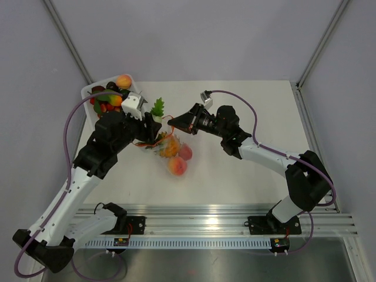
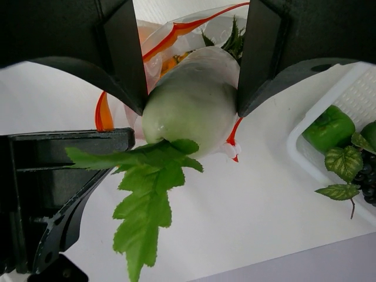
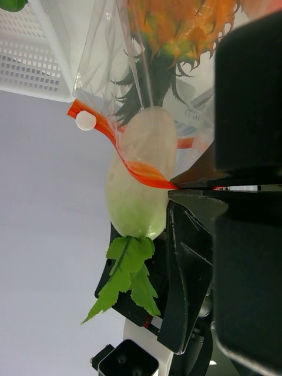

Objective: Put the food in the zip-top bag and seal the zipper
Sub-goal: Place the fake vegetable in the zipper food storage bag.

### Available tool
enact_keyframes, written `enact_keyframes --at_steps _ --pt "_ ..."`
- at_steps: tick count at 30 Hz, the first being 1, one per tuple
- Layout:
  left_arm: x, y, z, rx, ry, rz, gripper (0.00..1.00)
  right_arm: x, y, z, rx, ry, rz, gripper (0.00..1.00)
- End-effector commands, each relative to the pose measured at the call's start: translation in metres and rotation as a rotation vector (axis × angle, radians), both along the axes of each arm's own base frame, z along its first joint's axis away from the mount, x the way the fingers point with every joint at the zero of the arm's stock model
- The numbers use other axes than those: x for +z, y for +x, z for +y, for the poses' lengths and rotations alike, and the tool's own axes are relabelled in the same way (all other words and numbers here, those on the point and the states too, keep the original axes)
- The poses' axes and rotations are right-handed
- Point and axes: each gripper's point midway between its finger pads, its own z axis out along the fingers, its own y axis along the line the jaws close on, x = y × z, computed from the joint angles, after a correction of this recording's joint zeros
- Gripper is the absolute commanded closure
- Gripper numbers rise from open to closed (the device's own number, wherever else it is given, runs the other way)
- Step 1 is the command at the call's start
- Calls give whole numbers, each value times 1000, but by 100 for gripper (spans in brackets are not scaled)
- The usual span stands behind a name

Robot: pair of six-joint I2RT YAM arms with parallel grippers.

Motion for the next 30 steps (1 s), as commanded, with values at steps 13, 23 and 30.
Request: enact_keyframes --at_steps 13,23,30 --pt "8 -6 -10 141 -471 88 100 49 -10 -8 16 107 -108 100" --pt "-10 8 15 341 -758 35 100 43 -11 -9 14 114 -92 100" --pt "-8 7 24 392 -928 22 100 41 -8 -5 26 135 -82 100"
